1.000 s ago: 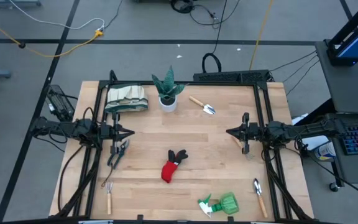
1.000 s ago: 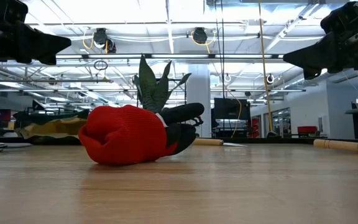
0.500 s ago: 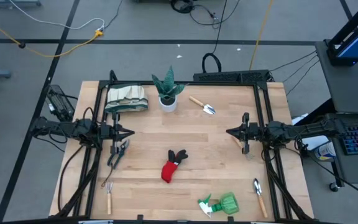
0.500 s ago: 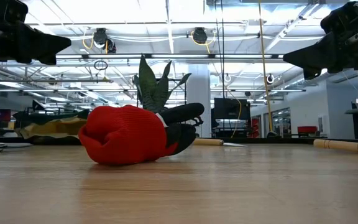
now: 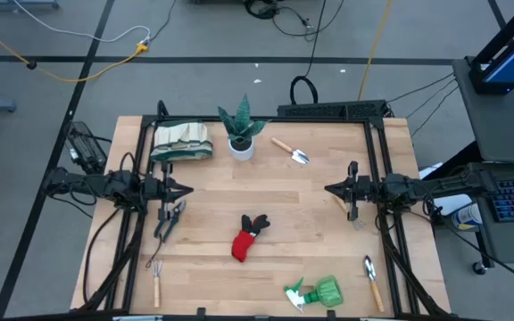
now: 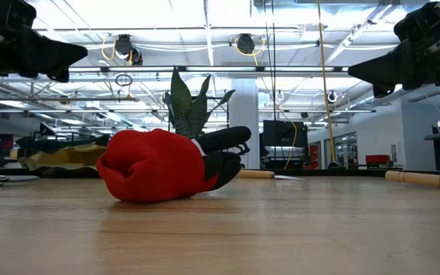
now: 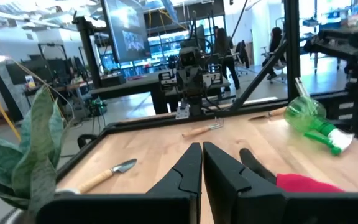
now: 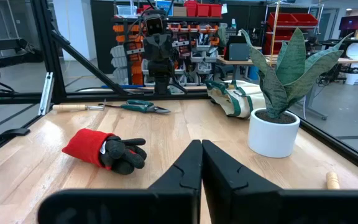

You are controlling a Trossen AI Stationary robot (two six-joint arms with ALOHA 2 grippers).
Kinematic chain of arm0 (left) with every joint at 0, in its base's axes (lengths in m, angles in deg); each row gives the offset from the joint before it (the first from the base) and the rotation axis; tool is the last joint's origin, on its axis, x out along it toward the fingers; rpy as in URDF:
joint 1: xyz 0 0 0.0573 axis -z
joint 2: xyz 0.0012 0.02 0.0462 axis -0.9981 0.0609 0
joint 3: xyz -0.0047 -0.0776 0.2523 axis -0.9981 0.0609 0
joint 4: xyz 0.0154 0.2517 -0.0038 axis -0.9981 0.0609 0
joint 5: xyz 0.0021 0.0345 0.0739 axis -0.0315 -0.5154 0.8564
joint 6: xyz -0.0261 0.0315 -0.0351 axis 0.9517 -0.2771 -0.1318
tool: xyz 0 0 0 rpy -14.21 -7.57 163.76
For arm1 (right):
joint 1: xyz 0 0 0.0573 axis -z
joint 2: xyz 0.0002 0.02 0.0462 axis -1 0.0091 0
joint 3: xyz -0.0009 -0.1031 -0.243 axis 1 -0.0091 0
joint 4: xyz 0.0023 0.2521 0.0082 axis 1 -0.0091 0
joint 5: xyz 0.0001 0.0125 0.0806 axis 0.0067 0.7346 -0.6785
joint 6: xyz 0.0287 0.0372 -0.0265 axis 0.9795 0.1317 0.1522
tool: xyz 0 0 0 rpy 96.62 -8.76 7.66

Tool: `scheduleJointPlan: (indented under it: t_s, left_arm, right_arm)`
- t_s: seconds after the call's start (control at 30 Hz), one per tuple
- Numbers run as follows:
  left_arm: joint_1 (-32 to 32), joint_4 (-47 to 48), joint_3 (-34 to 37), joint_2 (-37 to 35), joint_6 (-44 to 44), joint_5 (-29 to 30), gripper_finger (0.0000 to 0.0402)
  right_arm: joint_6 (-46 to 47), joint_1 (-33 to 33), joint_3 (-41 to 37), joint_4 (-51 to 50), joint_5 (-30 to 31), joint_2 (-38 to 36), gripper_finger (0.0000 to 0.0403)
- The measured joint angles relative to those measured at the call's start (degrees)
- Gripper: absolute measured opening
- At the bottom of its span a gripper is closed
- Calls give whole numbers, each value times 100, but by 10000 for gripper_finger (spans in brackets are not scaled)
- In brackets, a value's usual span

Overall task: Pick & Place Garden tools in Gardening bag
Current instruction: Prepare the gardening bag

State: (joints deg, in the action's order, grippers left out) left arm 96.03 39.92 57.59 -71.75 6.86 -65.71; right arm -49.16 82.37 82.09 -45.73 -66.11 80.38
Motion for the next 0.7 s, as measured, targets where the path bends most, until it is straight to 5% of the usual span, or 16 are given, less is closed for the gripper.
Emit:
scheduleJointPlan:
  t_s: [0.7]
  left_arm:
    - [-2,-24,0,0,599,363,21]
  right_arm:
    - [-683,4,-2,1379,325,24,0]
